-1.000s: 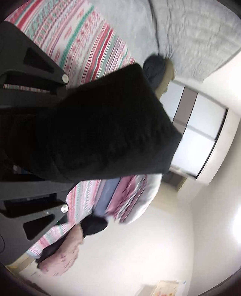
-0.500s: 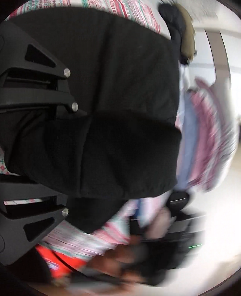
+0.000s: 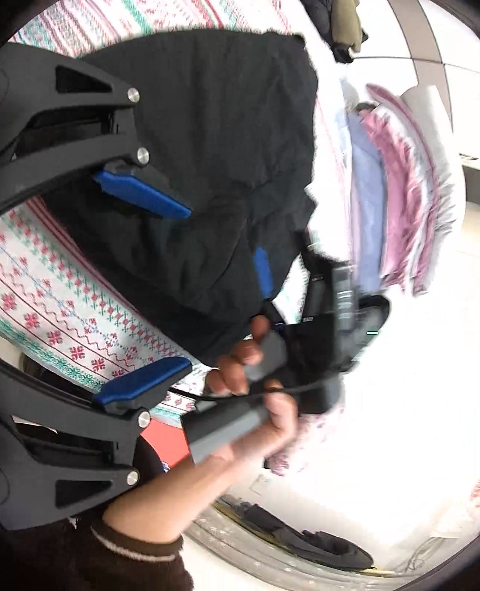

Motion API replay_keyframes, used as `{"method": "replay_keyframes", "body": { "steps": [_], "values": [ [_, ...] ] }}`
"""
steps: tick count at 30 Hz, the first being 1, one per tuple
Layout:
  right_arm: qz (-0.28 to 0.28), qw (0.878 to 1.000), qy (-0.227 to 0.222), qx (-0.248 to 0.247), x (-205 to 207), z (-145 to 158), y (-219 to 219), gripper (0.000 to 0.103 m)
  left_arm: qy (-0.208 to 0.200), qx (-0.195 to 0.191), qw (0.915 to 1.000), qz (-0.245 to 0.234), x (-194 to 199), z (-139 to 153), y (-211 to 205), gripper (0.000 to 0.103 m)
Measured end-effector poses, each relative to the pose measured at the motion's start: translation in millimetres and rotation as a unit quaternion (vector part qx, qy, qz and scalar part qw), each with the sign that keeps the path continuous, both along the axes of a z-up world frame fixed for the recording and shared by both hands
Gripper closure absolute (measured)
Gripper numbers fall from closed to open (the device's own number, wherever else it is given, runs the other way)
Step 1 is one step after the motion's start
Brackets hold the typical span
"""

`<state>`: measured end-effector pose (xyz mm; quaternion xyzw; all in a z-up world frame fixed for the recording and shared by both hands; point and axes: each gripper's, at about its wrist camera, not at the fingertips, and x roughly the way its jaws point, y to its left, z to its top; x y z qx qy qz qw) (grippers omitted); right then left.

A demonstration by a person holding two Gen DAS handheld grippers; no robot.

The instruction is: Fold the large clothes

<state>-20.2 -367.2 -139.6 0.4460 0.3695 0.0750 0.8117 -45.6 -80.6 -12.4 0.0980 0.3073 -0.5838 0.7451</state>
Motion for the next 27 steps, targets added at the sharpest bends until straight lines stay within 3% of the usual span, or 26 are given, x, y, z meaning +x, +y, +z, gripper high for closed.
{"method": "replay_keyframes", "body": {
  "steps": [3, 5, 7, 10, 15, 19, 21, 23, 27],
  "values": [
    [0.009, 1.0, 0.016, -0.004, 6, -6, 3, 0.024, -0.014, -0.017, 0.9987, 0.047, 12, 7, 27, 0.022],
    [0.01, 1.0, 0.019, 0.006, 6, -9, 7, 0.024, -0.016, -0.008, 0.9956, 0.092, 34, 5, 35, 0.022],
    [0.018, 0.999, 0.02, 0.022, 14, -11, 8, 0.024, -0.004, 0.007, 0.9895, 0.144, 59, -3, 45, 0.022],
    [0.001, 0.998, 0.052, -0.02, 17, -13, 8, 0.024, 0.037, 0.018, 0.9788, 0.201, 87, -17, 58, 0.023],
    [-0.01, 0.996, 0.068, -0.055, 23, -16, 10, 0.024, 0.06, 0.027, 0.9702, 0.233, 104, -30, 66, 0.023],
    [0.063, 0.994, 0.073, -0.053, 41, -25, 32, 0.023, 0.074, 0.043, 0.9655, 0.246, 113, -38, 62, 0.022],
    [0.081, 0.992, 0.068, -0.074, 49, -26, 48, 0.029, 0.075, 0.052, 0.963, 0.254, 117, -41, 59, 0.022],
    [0.085, 0.99, 0.052, -0.098, 51, -20, 58, 0.061, 0.07, 0.055, 0.9611, 0.261, 119, -42, 59, 0.022],
    [0.078, 0.987, -0.027, -0.138, 42, 15, 68, 0.075, 0.071, 0.029, 0.9579, 0.277, 125, -37, 64, 0.022]
  ]
}}
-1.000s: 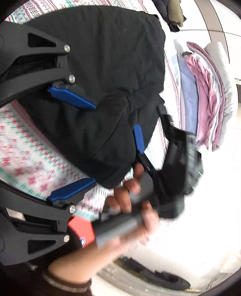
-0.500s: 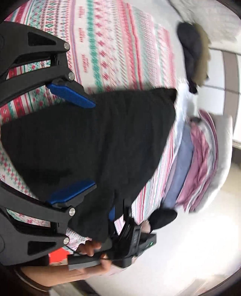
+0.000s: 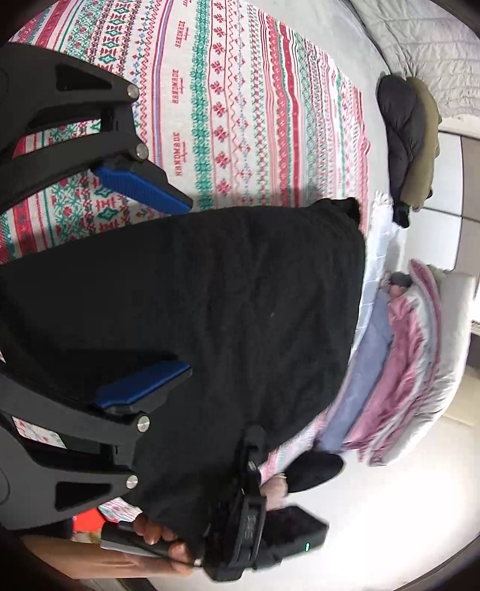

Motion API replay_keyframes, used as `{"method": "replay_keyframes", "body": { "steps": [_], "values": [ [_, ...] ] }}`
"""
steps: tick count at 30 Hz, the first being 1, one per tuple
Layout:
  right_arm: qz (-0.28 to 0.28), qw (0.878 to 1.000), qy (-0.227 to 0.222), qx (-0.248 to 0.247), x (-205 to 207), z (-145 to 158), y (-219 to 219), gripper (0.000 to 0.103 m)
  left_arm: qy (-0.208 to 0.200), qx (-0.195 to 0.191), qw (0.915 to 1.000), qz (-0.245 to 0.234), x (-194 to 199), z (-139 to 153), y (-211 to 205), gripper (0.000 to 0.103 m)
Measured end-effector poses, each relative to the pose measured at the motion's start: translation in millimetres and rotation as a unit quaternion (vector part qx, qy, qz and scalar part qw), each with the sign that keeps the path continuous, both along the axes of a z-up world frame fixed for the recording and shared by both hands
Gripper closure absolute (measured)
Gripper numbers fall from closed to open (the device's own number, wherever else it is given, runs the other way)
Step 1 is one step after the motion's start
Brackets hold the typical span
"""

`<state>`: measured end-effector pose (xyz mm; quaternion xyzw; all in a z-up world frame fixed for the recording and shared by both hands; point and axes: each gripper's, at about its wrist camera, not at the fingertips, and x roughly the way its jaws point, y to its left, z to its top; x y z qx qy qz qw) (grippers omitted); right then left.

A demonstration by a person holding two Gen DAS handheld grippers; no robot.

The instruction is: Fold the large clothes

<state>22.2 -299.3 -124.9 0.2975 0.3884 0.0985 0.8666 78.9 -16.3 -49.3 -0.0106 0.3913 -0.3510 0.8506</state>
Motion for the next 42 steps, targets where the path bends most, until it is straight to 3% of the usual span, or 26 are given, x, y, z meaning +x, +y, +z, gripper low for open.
{"method": "replay_keyframes", "body": {
  "steps": [6, 9, 11, 13, 16, 17, 19, 23, 25, 28, 35, 37, 39, 42],
  "values": [
    [-0.01, 0.99, -0.138, -0.032, -50, 76, -7, 0.079, -0.02, -0.079, 0.9963, -0.027, -9, 22, -4, 0.022],
    [-0.027, 0.986, -0.16, -0.036, -75, 84, -37, 0.079, -0.027, -0.081, 0.9943, -0.064, -19, 24, -22, 0.022],
    [-0.048, 0.988, -0.149, -0.019, -86, 69, -67, 0.078, -0.024, -0.069, 0.9927, -0.096, -26, 17, -44, 0.022],
    [-0.072, 0.992, -0.106, -0.008, -83, 42, -89, 0.073, -0.012, -0.049, 0.9915, -0.119, -30, 5, -63, 0.022],
    [-0.101, 0.994, 0.037, 0.014, -75, -21, -125, 0.055, -0.059, 0.009, 0.9891, -0.135, -46, -8, -87, 0.022],
    [-0.101, 0.993, 0.062, 0.03, -74, -36, -131, 0.055, -0.072, 0.022, 0.9879, -0.135, -50, -10, -92, 0.021],
    [-0.103, 0.991, 0.055, 0.062, -83, -36, -143, 0.051, -0.085, 0.041, 0.9864, -0.135, -53, -12, -95, 0.021],
    [-0.134, 0.99, 0.0, 0.036, -107, 1, -148, 0.045, -0.087, 0.041, 0.9869, -0.13, -53, -9, -94, 0.021],
    [-0.131, 0.989, -0.038, 0.053, -114, 18, -149, 0.045, -0.095, 0.047, 0.9864, -0.125, -56, -9, -98, 0.021],
    [-0.113, 0.988, -0.067, 0.08, -93, 29, -140, 0.045, -0.098, 0.05, 0.9864, -0.122, -55, -10, -102, 0.021],
    [-0.143, 0.989, 0.018, 0.013, -38, -6, -121, 0.045, -0.079, 0.031, 0.9867, -0.139, -45, 1, -90, 0.02],
    [-0.139, 0.989, 0.025, -0.044, -32, -5, -115, 0.045, -0.077, 0.015, 0.988, -0.133, -40, 7, -85, 0.02],
    [-0.165, 0.98, 0.047, -0.095, -34, -2, -110, 0.045, -0.071, 0.002, 0.9898, -0.124, -31, 11, -83, 0.02],
    [-0.16, 0.987, 0.019, -0.023, -42, 3, -121, 0.045, -0.062, -0.014, 0.9908, -0.119, -21, 13, -83, 0.02]
  ]
}}
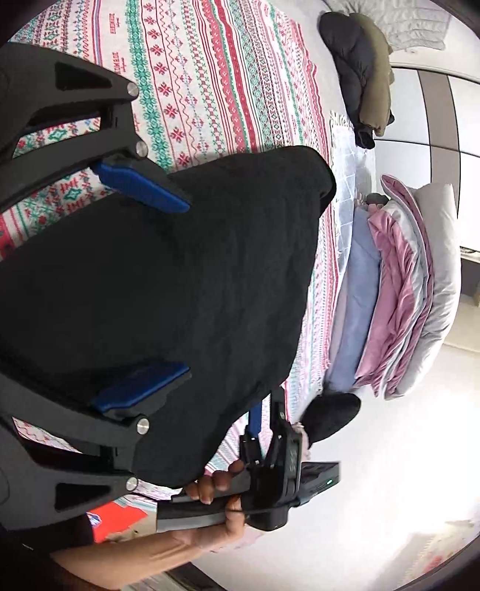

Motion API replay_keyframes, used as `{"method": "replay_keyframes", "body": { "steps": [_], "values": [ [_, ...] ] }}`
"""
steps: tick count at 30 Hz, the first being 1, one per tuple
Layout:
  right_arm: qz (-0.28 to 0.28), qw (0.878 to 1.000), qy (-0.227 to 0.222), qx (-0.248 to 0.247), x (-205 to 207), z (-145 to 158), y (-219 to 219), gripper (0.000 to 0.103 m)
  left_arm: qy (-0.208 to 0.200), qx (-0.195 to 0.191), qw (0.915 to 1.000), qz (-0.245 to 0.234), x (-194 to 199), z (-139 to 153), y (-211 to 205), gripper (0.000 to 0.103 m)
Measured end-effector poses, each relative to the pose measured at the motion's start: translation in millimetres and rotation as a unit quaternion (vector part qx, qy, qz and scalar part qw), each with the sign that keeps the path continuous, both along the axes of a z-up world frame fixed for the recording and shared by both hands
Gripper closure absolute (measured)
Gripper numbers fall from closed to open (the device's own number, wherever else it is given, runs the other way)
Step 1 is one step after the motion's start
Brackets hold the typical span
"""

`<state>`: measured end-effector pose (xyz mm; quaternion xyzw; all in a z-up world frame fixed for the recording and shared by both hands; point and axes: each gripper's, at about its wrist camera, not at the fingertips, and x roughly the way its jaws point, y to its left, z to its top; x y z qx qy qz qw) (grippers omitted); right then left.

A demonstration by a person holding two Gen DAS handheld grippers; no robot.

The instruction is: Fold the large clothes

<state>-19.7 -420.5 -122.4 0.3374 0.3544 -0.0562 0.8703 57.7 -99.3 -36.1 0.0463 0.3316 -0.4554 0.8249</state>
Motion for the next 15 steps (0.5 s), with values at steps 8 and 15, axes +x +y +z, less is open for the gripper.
{"method": "replay_keyframes", "body": {
  "steps": [8, 15],
  "values": [
    [0.02, 0.988, -0.034, 0.147, 6, -23, -30, 0.045, 0.022, -0.007, 0.9997, 0.01, 14, -5, -11, 0.02],
    [0.041, 0.998, 0.027, 0.041, 33, -22, -6, 0.081, 0.036, -0.05, 0.9976, 0.03, 31, 5, -5, 0.02]
  ]
}}
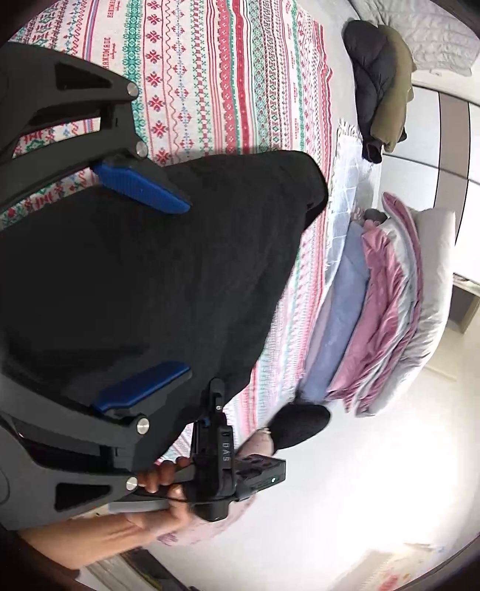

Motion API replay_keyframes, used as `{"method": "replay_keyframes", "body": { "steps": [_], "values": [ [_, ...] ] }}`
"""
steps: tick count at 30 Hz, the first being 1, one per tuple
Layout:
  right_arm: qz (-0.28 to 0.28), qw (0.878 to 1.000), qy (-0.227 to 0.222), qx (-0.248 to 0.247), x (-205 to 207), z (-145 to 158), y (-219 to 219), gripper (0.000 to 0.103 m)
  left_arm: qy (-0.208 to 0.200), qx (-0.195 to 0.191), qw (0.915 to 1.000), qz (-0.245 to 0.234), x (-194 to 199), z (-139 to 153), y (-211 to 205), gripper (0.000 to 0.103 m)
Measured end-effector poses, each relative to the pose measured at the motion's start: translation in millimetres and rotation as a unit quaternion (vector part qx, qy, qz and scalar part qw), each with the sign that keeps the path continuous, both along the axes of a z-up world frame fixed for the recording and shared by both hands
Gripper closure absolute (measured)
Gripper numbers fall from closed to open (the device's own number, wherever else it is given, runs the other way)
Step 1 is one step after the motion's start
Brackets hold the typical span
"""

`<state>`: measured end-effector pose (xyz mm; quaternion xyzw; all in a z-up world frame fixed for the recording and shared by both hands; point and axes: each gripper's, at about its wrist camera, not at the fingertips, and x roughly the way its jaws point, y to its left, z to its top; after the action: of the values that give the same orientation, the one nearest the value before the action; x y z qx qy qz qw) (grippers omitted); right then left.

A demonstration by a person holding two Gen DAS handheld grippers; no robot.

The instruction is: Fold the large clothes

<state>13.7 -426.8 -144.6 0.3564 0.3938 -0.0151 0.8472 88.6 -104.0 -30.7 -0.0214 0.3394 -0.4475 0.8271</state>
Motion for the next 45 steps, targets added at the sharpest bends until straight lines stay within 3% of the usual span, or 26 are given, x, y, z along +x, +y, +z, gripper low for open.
{"method": "replay_keyframes", "body": {
  "steps": [1, 5, 7, 8, 10, 12, 14, 17, 19, 22, 26, 30, 31, 32, 35, 39, 43, 45],
  "values": [
    [0.01, 1.0, -0.016, -0.003, 3, 6, 6, 0.09, -0.002, -0.003, 1.0, -0.003, 0, 2, -1, 0.02],
    [0.004, 0.991, -0.135, 0.007, -13, 58, 13, 0.092, -0.015, -0.022, 0.9992, -0.029, -8, 14, -8, 0.021],
    [-0.011, 0.986, -0.161, -0.032, -31, 80, 11, 0.092, -0.009, -0.019, 0.9983, -0.054, -13, 13, -14, 0.021],
    [-0.027, 0.987, -0.146, -0.062, -35, 79, 7, 0.092, -0.005, -0.008, 0.9976, -0.068, -17, 9, -19, 0.021],
    [-0.053, 0.99, -0.074, -0.109, -30, 53, -3, 0.089, -0.015, 0.049, 0.9948, -0.088, -30, -11, -37, 0.022],
    [-0.059, 0.994, 0.003, -0.094, -22, 12, -11, 0.081, -0.062, 0.107, 0.9887, -0.084, -45, -23, -49, 0.022],
    [-0.071, 0.995, 0.006, -0.067, -28, 9, -13, 0.077, -0.081, 0.126, 0.9859, -0.075, -51, -14, -48, 0.022],
    [-0.075, 0.99, -0.037, -0.111, -47, 51, 3, 0.077, -0.065, 0.091, 0.9912, -0.071, -53, -1, -35, 0.022],
    [-0.047, 0.988, -0.06, -0.132, -53, 67, 25, 0.076, -0.065, 0.098, 0.9899, -0.079, -58, -3, -32, 0.022],
    [-0.006, 0.989, -0.024, -0.143, -58, 53, 49, 0.077, -0.092, 0.138, 0.9829, -0.08, -70, -23, -32, 0.022],
    [0.013, 0.986, 0.035, -0.161, -66, 9, 57, 0.077, -0.087, 0.14, 0.9831, -0.08, -78, -18, -21, 0.022],
    [-0.005, 0.99, 0.005, -0.14, -86, 27, 56, 0.072, -0.027, 0.114, 0.9913, -0.059, -64, -4, -3, 0.017],
    [-0.003, 0.992, -0.005, -0.125, -89, 28, 52, 0.063, -0.002, 0.103, 0.9933, -0.053, -56, -1, 1, 0.012],
    [0.001, 0.995, -0.016, -0.103, -89, 28, 47, 0.047, 0.024, 0.088, 0.9948, -0.045, -44, 1, 7, 0.01],
    [-0.021, 0.998, -0.034, -0.047, -92, 29, 17, 0.02, 0.09, 0.054, 0.9944, -0.009, -9, -1, 23, 0.005],
    [-0.013, 0.999, -0.025, 0.032, -76, 10, -23, 0.018, 0.226, 0.007, 0.9734, 0.035, 48, -34, 35, 0.005],
    [0.032, 0.991, 0.03, 0.13, -41, -41, -38, 0.018, 0.323, -0.021, 0.946, 0.014, 78, -80, 20, 0.005],
    [0.062, 0.983, 0.02, 0.172, -26, -60, -40, 0.018, 0.358, -0.062, 0.9318, 0.003, 88, -94, 14, 0.005]
  ]
}}
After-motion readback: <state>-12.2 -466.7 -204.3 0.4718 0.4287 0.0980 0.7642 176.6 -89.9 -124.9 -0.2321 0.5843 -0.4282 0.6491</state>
